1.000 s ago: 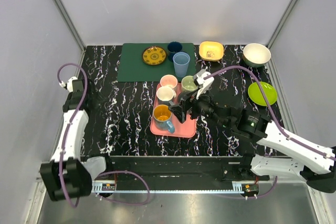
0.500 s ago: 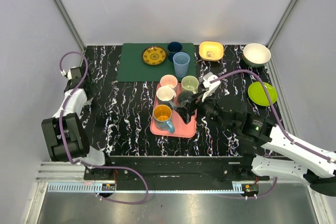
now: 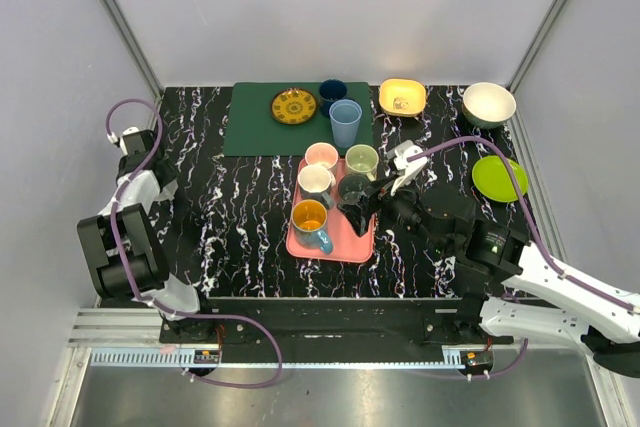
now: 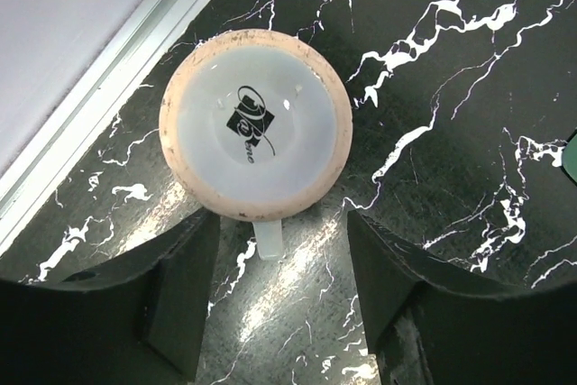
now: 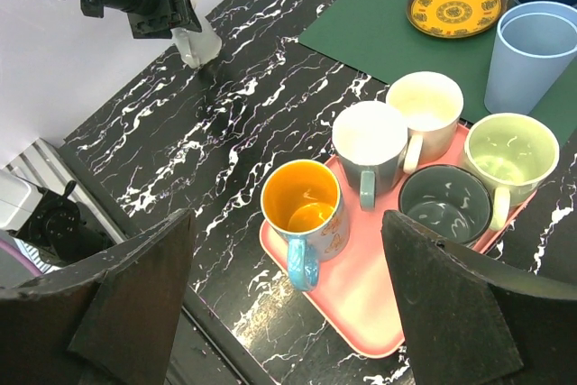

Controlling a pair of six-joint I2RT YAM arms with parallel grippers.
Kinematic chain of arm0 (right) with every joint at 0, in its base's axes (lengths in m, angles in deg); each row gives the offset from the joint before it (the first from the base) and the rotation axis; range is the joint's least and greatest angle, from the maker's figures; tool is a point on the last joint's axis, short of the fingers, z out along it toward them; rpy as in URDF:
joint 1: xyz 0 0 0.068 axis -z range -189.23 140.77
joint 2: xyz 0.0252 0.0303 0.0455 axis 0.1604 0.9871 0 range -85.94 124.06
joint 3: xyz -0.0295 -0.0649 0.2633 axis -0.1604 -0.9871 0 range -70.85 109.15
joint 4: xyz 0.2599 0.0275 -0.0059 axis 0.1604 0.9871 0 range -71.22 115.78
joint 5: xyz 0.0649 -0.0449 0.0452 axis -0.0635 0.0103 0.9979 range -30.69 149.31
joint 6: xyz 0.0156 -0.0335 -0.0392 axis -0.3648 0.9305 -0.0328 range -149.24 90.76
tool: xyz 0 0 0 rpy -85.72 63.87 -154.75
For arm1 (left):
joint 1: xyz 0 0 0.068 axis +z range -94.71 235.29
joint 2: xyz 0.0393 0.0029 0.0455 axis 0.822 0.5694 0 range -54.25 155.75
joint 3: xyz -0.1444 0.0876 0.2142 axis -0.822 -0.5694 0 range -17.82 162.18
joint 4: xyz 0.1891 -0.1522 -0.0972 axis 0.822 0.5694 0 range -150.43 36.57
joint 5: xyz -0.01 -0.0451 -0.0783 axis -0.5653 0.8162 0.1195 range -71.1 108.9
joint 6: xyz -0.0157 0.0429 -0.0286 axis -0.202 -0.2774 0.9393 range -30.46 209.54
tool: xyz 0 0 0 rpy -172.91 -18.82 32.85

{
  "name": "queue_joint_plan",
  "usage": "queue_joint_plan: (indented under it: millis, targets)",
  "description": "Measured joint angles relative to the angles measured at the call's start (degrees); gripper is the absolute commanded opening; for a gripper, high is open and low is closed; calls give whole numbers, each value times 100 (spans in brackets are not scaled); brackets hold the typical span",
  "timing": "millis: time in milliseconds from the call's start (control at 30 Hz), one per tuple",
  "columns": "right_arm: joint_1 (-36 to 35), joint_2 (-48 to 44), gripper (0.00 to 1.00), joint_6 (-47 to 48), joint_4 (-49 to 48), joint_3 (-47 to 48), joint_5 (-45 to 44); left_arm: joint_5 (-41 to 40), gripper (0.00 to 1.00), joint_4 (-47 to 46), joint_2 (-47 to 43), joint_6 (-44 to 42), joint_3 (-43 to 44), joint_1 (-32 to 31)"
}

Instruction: Turn the mug right side up

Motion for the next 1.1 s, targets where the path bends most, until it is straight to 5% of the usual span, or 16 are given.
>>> queue_joint_plan:
  millis: [467,533,733,900,1100]
  targets:
    - [0,98,89,-4,-42,-59,-59,68,44,-398,354,50,-225,92]
    - [0,107,89,-7,-48,-70,-68,72,32,-402,354,63,-225,105]
    - [0,129,89,-9,-50,-114,-76,114,24,-437,354,101,-225,144]
    - [0,129,89,-9,-79,-136,-79,168,0,-439,354,138,-225,197]
    - [0,131,89,-26,-131,-146,-76,236,0,-459,319,160,-247,210]
